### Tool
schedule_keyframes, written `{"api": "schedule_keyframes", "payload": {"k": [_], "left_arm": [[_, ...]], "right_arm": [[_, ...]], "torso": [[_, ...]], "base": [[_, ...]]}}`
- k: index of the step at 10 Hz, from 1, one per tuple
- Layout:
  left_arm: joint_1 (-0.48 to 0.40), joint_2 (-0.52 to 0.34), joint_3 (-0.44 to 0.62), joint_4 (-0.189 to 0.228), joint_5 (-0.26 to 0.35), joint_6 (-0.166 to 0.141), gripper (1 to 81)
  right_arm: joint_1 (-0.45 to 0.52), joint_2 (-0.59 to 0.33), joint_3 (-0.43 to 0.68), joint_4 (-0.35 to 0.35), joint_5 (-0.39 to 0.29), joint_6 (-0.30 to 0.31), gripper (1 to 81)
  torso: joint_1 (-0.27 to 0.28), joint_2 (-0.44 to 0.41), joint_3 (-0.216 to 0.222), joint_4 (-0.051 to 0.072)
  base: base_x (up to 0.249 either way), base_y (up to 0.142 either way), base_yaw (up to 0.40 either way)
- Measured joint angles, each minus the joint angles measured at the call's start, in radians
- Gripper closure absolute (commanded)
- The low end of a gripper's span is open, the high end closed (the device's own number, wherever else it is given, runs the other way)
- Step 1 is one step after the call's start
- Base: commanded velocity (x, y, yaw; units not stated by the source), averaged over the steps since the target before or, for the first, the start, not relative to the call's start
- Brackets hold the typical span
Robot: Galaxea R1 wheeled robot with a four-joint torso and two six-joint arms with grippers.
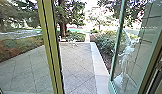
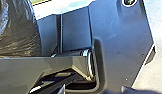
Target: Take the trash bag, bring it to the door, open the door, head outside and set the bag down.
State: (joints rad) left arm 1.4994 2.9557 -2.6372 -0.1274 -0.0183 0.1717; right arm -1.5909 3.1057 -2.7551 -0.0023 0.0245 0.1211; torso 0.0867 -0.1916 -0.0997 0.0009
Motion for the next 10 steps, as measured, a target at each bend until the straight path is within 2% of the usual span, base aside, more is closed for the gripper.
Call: {"api": "schedule_keyframes", "payload": {"k": [10], "left_arm": [[0.000,0.003,-0.001,0.001,-0.001,0.000,81.1]], "right_arm": [[-0.002,-0.001,0.000,0.000,0.000,0.001,1.0]], "torso": [[0.000,0.000,0.000,0.000]], "base": [[0.000,-0.094,0.000]]}}
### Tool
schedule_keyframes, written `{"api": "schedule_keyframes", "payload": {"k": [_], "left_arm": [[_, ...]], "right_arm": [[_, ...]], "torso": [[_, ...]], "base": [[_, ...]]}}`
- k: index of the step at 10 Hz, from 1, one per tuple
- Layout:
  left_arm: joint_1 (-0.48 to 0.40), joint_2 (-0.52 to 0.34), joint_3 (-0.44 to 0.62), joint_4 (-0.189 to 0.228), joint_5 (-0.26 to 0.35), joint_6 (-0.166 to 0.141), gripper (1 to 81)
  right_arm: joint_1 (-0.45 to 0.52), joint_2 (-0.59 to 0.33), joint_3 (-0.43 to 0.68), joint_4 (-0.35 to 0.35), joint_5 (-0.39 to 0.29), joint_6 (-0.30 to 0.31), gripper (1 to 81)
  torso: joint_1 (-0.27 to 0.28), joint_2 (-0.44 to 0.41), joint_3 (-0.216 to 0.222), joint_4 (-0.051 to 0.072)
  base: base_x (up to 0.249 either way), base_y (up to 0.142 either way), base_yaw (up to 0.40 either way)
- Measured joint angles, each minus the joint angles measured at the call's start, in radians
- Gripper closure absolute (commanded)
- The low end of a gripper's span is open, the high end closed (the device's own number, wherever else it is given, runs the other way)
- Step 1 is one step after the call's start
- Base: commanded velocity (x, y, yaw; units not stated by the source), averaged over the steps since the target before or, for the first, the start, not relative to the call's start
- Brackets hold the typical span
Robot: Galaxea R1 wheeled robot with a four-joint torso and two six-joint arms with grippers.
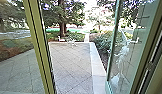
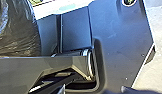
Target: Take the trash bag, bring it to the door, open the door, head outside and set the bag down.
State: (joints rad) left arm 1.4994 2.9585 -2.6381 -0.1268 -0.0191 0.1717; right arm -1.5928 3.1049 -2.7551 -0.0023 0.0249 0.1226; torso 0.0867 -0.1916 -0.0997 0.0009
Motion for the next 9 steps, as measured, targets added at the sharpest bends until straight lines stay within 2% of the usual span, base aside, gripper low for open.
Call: {"api": "schedule_keyframes", "payload": {"k": [1,9], "left_arm": [[0.000,0.000,0.000,0.000,0.000,0.000,81.1],[-0.002,-0.005,0.000,0.000,0.000,0.000,81.1]], "right_arm": [[0.000,0.000,0.000,0.000,0.000,0.000,1.0],[0.000,0.000,0.000,0.000,0.000,-0.001,1.0]], "torso": [[0.000,0.000,0.000,0.000],[0.000,0.000,0.000,0.000]], "base": [[0.000,-0.063,0.000],[0.000,0.000,0.000]]}}
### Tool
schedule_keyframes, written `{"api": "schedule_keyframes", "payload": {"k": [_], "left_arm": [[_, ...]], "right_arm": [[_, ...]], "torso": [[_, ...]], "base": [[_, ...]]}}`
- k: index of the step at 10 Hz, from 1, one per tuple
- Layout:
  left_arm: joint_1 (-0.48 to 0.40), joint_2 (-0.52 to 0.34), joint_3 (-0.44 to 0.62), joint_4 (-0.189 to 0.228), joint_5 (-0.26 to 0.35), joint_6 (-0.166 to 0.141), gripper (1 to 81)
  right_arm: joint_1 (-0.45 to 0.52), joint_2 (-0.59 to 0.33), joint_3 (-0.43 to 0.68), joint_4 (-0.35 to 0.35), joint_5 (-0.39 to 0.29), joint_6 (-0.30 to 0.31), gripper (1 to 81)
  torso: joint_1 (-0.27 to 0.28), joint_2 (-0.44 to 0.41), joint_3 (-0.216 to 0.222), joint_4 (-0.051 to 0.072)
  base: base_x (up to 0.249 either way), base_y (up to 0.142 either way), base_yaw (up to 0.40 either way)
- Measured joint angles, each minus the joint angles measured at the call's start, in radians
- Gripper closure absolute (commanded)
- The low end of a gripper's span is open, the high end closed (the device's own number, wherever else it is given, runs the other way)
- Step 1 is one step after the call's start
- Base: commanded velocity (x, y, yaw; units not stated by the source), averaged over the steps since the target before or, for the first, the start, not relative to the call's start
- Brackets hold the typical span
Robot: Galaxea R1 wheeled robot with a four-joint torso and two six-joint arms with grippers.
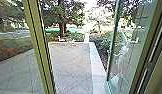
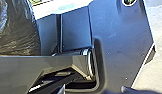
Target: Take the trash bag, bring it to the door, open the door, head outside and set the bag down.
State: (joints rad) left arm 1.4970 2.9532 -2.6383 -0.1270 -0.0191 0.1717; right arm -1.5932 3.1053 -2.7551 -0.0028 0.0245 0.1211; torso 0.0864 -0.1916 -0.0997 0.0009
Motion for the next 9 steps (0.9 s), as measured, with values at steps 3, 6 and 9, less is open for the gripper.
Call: {"api": "schedule_keyframes", "payload": {"k": [3,6,9], "left_arm": [[0.002,0.000,0.000,0.000,0.000,0.000,81.1],[0.003,0.000,0.000,0.000,0.002,0.003,81.1],[0.002,0.000,0.000,0.000,0.000,0.003,81.1]], "right_arm": [[-0.001,0.000,0.000,0.001,0.000,0.002,1.0],[-0.008,0.000,0.000,-0.001,-0.007,-0.003,1.0],[-0.008,0.001,-0.001,-0.001,-0.006,-0.001,1.0]], "torso": [[0.000,0.000,0.000,0.000],[-0.002,-0.001,0.000,0.000],[-0.002,-0.001,0.000,0.000]], "base": [[0.048,0.000,0.000],[0.101,0.000,0.000],[0.113,-0.021,0.000]]}}
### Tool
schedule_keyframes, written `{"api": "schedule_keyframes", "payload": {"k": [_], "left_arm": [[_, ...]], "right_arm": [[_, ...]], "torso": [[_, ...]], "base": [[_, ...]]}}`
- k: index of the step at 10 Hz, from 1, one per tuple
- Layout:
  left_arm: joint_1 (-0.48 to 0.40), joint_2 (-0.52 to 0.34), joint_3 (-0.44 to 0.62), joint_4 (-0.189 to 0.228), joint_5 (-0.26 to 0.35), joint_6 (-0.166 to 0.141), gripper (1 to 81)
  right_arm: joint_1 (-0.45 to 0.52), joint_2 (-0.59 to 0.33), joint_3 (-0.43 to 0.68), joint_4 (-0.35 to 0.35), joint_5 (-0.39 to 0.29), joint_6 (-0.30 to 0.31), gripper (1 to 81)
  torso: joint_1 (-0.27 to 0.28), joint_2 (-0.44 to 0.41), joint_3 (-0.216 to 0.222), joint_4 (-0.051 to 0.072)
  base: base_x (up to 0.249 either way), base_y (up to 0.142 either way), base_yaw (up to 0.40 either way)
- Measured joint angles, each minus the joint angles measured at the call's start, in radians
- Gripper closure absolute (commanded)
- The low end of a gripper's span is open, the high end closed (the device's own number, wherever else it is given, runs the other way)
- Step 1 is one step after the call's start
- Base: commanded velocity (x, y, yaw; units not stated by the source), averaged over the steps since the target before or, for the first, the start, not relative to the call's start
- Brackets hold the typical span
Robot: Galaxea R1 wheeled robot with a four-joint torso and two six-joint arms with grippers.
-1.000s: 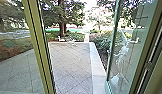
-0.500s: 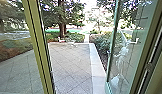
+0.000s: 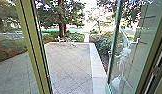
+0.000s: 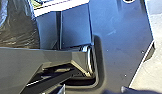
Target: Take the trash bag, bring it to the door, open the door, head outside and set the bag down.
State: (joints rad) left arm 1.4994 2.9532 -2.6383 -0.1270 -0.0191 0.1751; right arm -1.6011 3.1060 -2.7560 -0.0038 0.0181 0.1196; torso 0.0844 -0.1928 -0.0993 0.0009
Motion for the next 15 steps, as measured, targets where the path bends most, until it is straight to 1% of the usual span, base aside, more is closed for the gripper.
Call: {"api": "schedule_keyframes", "payload": {"k": [6,9,11,14,15], "left_arm": [[0.000,0.000,0.000,0.000,0.002,0.000,81.1],[-0.006,0.000,0.001,0.000,-0.001,0.000,81.1],[0.008,0.000,0.001,0.000,0.004,0.000,81.1],[-0.002,0.000,0.001,0.000,0.001,0.000,81.1],[-0.002,0.000,0.002,0.000,-0.001,0.000,81.1]], "right_arm": [[0.000,0.002,-0.001,0.001,-0.001,0.003,1.0],[0.003,0.002,-0.001,0.000,0.000,0.001,1.0],[0.000,0.002,-0.002,0.000,-0.003,0.000,1.0],[0.000,0.000,-0.002,0.000,0.000,-0.004,1.0],[0.000,0.002,-0.002,0.001,-0.001,0.004,1.0]], "torso": [[0.000,0.000,0.000,0.000],[0.000,0.000,0.000,0.000],[-0.001,0.000,0.000,0.000],[-0.001,0.000,0.000,0.000],[-0.002,0.000,0.000,0.000]], "base": [[0.113,-0.069,0.000],[0.083,0.000,0.000],[0.082,0.000,0.000],[0.082,0.000,0.000],[0.082,0.000,0.000]]}}
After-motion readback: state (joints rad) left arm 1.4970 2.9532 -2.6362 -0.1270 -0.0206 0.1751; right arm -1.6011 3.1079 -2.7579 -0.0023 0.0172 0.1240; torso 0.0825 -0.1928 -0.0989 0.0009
